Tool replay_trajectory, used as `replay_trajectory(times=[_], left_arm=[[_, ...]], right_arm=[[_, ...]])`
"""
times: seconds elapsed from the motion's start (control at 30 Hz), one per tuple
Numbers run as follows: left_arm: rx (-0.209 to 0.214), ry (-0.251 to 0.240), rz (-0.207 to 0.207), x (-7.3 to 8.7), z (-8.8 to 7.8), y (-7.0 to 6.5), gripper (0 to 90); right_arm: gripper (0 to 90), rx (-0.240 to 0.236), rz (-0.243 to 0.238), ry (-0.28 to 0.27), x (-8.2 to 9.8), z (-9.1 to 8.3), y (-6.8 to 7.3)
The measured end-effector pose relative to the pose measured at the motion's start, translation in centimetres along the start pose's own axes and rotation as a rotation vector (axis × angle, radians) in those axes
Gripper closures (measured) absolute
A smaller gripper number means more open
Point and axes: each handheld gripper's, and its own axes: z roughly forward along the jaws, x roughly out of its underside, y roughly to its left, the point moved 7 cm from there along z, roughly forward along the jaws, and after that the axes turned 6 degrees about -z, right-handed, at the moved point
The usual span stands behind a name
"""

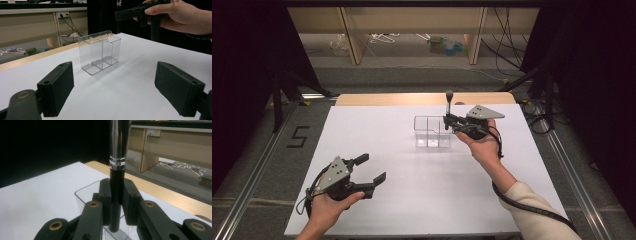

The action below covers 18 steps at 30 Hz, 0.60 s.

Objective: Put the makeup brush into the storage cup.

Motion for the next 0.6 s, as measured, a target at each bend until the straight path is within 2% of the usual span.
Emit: replay_trajectory(times=[0.6], left_arm=[[0.001, 0.000, 0.000, 0.01, -0.01, 0.00, 15.5]], right_arm=[[79.6, 0.014, 0.002, 0.005, 0.03, 0.45, -0.53]])
